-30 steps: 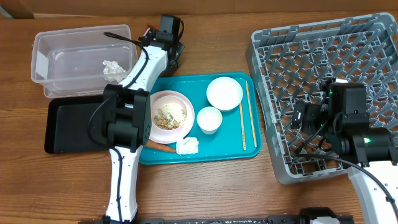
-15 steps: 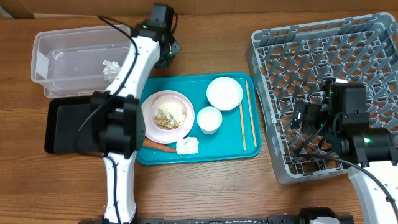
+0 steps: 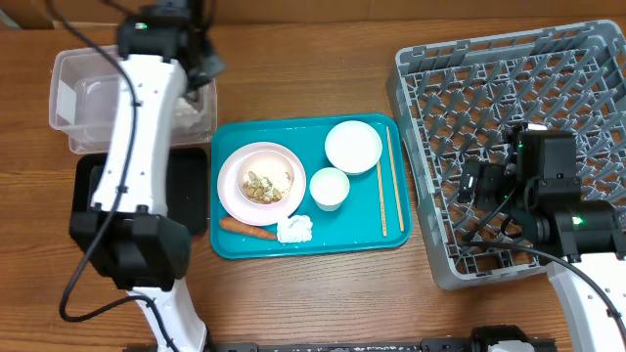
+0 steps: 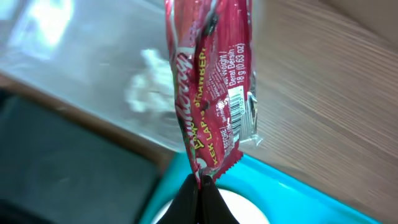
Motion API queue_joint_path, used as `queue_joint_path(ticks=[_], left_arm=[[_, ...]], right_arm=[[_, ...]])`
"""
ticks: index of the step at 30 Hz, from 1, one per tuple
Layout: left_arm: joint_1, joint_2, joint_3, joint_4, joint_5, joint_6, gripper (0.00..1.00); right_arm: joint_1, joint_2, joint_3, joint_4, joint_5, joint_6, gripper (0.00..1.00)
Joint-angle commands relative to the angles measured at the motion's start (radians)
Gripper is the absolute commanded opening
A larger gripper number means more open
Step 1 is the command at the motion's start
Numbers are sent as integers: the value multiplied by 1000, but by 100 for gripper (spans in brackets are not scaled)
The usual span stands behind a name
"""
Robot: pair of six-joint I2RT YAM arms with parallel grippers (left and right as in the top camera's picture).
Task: Sort waste into correct bins and load items into the dishwasher
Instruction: 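Lower the wrapper into the clear bin and open the left gripper, then reach the left gripper to the tray and grasp the white napkin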
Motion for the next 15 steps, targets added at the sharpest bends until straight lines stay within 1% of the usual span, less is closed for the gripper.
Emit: queue_joint_path(ticks=[1, 5, 6, 7, 11, 12, 14, 15], left_arm=[[70, 29, -7, 18, -39, 19, 4], [126, 56, -7, 27, -26, 19, 4], [135, 60, -7, 27, -17, 19, 10], [141, 63, -7, 28, -9, 20, 23], [148, 64, -6, 35, -9, 43, 31], [148, 61, -5, 34, -5, 48, 35], [145, 51, -4, 26, 56, 92, 40], [140, 43, -4, 13, 117, 122, 42]], right_arm=[[2, -8, 29, 5, -4, 5, 100], [2, -8, 29, 5, -4, 5, 100], [2, -8, 29, 6, -4, 5, 100], [2, -8, 29, 6, -4, 5, 100], [2, -8, 29, 5, -4, 5, 100], [2, -8, 29, 5, -4, 5, 100], [2, -8, 29, 5, -4, 5, 100], [2, -8, 29, 5, -4, 5, 100]])
